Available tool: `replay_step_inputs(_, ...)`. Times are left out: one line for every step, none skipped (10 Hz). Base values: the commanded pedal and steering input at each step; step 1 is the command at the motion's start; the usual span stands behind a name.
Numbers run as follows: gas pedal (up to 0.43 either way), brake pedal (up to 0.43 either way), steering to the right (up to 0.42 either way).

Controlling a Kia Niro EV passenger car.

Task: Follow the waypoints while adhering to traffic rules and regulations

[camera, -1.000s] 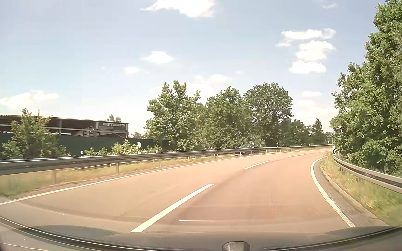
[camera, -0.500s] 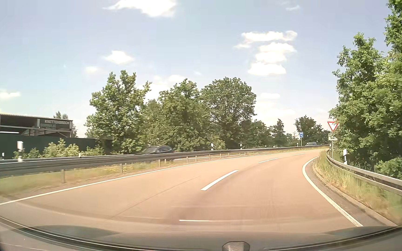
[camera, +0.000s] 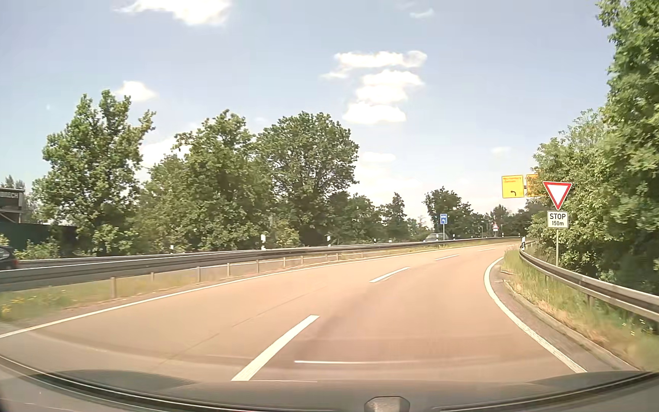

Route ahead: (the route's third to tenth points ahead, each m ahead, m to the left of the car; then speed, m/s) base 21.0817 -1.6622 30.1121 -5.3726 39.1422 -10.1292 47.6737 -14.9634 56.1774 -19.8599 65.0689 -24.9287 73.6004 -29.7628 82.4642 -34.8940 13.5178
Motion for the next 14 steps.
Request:
replay_step_inputs(0.209,0.030,0.101)
replay_step_inputs(0.209,0.030,0.099)
replay_step_inputs(0.209,0.030,0.096)
replay_step_inputs(0.209,0.030,0.094)
replay_step_inputs(0.209,0.030,0.092)
replay_step_inputs(0.209,0.030,0.091)
replay_step_inputs(0.209,0.030,0.088)
replay_step_inputs(0.209,0.030,0.085)
replay_step_inputs(0.209,0.030,0.081)
replay_step_inputs(0.209,0.030,0.078)
replay_step_inputs(0.209,0.030,0.074)
replay_step_inputs(0.209,0.030,0.072)
replay_step_inputs(0.209,0.030,0.070)
replay_step_inputs(0.209,0.030,0.066)
